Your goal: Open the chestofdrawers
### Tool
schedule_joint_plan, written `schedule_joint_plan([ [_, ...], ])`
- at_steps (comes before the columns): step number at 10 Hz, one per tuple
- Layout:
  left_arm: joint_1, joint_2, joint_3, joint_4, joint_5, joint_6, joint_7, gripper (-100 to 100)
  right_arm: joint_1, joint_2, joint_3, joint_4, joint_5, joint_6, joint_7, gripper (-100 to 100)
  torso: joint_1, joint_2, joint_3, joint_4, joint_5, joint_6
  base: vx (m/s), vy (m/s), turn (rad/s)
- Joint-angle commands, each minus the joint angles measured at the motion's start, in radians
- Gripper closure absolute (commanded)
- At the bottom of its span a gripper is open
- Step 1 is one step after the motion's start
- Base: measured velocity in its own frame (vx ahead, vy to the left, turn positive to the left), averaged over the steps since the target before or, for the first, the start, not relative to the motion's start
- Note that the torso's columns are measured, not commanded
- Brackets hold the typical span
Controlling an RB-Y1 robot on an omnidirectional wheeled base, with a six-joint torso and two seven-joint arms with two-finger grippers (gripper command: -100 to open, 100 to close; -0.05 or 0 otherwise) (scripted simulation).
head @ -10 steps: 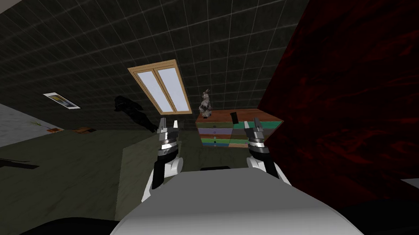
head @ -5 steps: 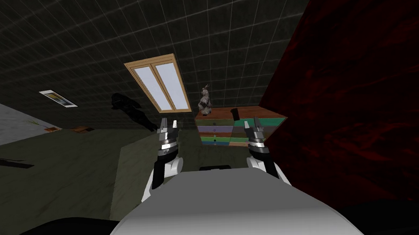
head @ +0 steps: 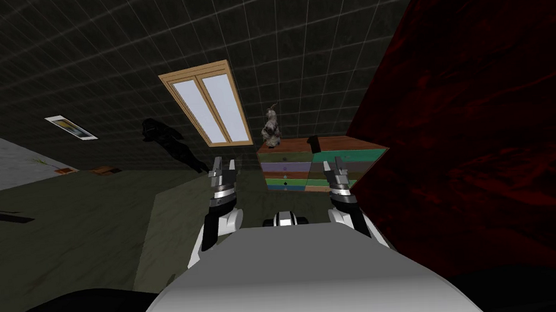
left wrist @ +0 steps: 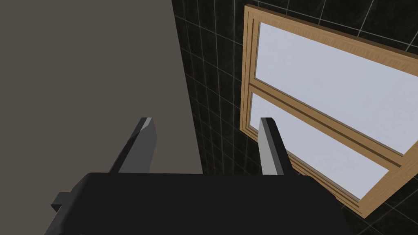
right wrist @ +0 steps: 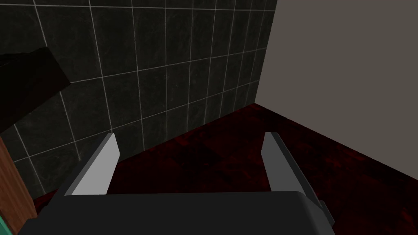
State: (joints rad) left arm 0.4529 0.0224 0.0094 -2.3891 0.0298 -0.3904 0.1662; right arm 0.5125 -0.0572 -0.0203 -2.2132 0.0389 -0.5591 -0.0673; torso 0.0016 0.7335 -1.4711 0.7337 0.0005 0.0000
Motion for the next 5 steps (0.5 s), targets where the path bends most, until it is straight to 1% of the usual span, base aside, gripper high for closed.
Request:
schedule_joint_plan([
  [1, 0.0, 0.0, 0.0, 0.0, 0.0, 0.0, 0.0, 0, -0.004, -0.032, -0.004, 0.018, 0.009, -0.009, 0.062, -100, 0.0, 0.003, -0.005, 0.003, 0.0, 0.0, 0.022, 0.035, -0.004],
  [2, 0.0, 0.0, 0.0, 0.0, 0.0, 0.0, 0.0, 0, -0.009, -0.05, -0.007, 0.035, 0.017, -0.016, 0.099, -100, -0.001, 0.004, -0.005, 0.004, 0.0, 0.0, 0.026, 0.037, -0.009],
  [3, 0.0, 0.0, 0.0, 0.0, 0.0, 0.0, 0.0, 0, -0.009, -0.05, -0.007, 0.035, 0.017, -0.016, 0.111, -100, -0.002, 0.004, -0.005, 0.004, -0.001, 0.0, 0.024, 0.029, -0.005],
  [4, 0.0, 0.0, 0.0, 0.0, 0.0, 0.0, 0.0, 0, -0.015, -0.067, -0.011, 0.056, 0.026, -0.025, 0.148, -100, -0.002, 0.005, -0.005, 0.004, -0.001, 0.0, 0.031, 0.029, -0.011],
  [5, 0.0, 0.0, 0.0, 0.0, 0.0, 0.0, 0.0, 0, -0.015, -0.067, -0.011, 0.056, 0.026, -0.025, 0.168, -100, -0.002, 0.004, -0.005, 0.004, -0.001, 0.0, 0.023, 0.032, -0.004],
])
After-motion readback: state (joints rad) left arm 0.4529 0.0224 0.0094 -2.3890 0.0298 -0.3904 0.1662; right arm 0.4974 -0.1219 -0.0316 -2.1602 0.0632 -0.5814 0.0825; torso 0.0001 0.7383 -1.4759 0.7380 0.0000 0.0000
